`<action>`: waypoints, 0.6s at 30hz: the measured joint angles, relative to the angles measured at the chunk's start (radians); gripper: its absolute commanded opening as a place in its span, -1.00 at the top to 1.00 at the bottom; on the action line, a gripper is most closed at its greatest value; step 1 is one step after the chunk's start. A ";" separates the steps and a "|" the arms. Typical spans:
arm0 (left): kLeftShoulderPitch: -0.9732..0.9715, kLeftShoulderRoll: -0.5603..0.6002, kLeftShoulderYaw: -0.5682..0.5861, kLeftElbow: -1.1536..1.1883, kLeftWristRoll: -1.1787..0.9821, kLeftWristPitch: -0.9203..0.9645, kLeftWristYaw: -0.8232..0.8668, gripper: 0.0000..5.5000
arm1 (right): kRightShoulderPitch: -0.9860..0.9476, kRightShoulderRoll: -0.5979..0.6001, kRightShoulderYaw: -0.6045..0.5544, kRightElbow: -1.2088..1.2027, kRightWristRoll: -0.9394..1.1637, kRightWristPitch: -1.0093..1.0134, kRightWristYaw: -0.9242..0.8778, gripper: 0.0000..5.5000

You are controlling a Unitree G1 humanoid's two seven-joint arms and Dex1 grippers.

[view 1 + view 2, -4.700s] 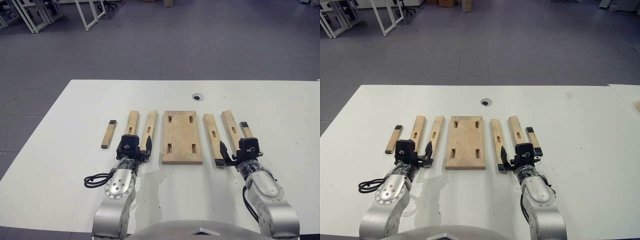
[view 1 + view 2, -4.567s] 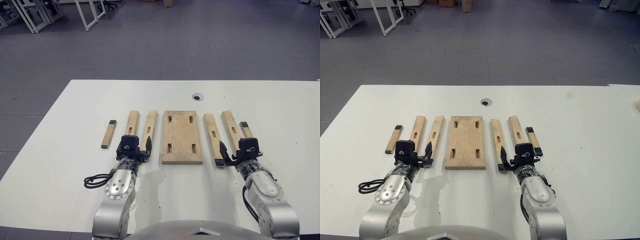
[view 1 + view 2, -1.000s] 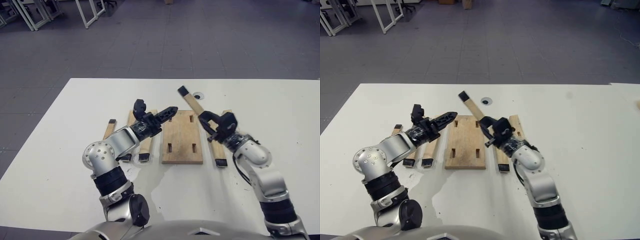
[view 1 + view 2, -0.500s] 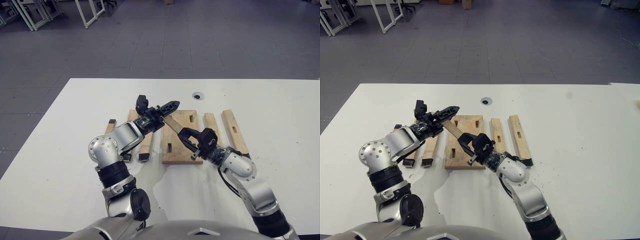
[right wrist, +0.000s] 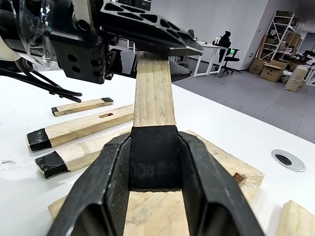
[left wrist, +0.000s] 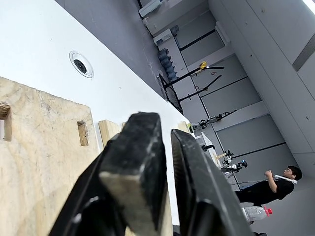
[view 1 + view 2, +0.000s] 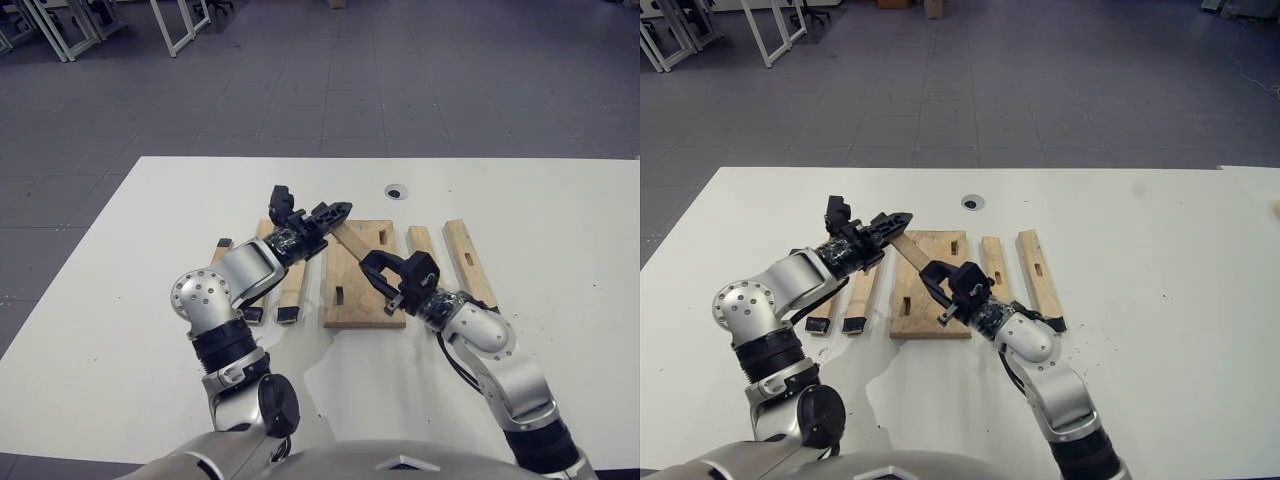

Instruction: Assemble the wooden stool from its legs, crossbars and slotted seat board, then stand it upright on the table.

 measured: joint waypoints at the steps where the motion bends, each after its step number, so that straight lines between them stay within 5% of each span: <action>1: 0.000 0.001 -0.001 0.005 -0.016 -0.002 0.000 0.77 | 0.000 0.000 -0.001 0.003 0.000 0.000 0.000 0.54; 12: -0.002 0.060 -0.041 0.014 -0.105 -0.006 0.016 0.82 | 0.003 0.002 -0.001 -0.001 0.003 -0.009 0.001 0.54; 18: -0.003 0.199 -0.125 0.004 -0.039 -0.114 -0.070 0.84 | 0.013 0.006 -0.019 -0.024 0.081 0.070 0.019 0.06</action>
